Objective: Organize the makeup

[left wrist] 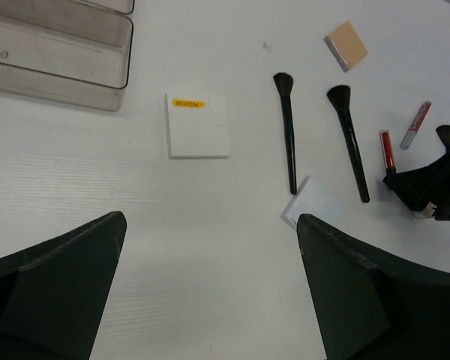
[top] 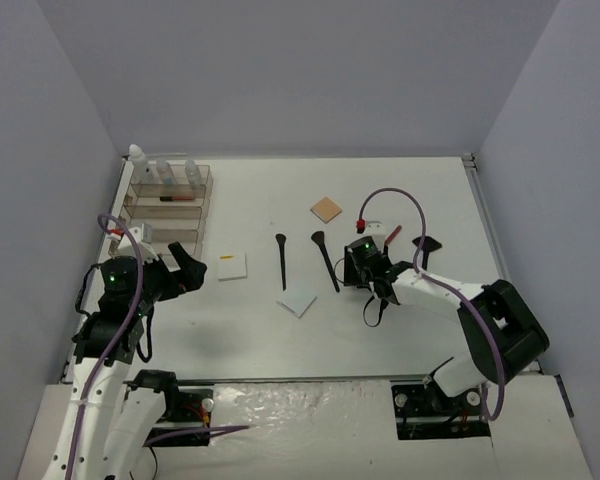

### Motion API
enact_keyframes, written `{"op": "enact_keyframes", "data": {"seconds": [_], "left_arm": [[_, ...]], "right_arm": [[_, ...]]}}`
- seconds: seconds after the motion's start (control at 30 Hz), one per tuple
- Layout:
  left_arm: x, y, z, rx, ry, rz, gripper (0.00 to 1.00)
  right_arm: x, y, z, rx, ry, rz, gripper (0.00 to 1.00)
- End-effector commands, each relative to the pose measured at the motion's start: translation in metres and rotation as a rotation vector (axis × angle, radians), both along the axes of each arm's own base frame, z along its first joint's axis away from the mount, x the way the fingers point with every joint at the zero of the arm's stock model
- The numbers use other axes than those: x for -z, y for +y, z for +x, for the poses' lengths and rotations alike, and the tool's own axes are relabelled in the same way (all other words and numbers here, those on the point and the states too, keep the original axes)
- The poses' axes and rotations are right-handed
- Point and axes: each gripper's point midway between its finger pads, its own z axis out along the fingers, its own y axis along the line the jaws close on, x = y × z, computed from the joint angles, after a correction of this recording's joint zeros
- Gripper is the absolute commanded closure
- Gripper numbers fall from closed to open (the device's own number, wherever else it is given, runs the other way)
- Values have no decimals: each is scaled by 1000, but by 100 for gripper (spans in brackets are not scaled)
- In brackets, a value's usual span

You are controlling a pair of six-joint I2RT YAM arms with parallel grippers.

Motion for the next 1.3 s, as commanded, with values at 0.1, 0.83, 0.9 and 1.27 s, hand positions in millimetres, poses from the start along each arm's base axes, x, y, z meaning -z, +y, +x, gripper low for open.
{"op": "enact_keyframes", "data": {"seconds": [0.1, 0.83, 0.9, 1.27], "left_arm": [[-5, -10, -6, 58, -56, -17, 3], [-42, -76, 9, 199, -146, -305, 3], [-50, -92, 17, 216, -166, -323, 3], [-88, -176, 33, 293, -268, -303, 13]], "right_arm": [[9, 0, 28, 68, -46, -14, 57], [-137, 107, -19, -422, -393, 431, 100], [-155, 122, -32, -479, -432, 493, 100], [-217, 169, -68, -639, -557, 677, 100]]}}
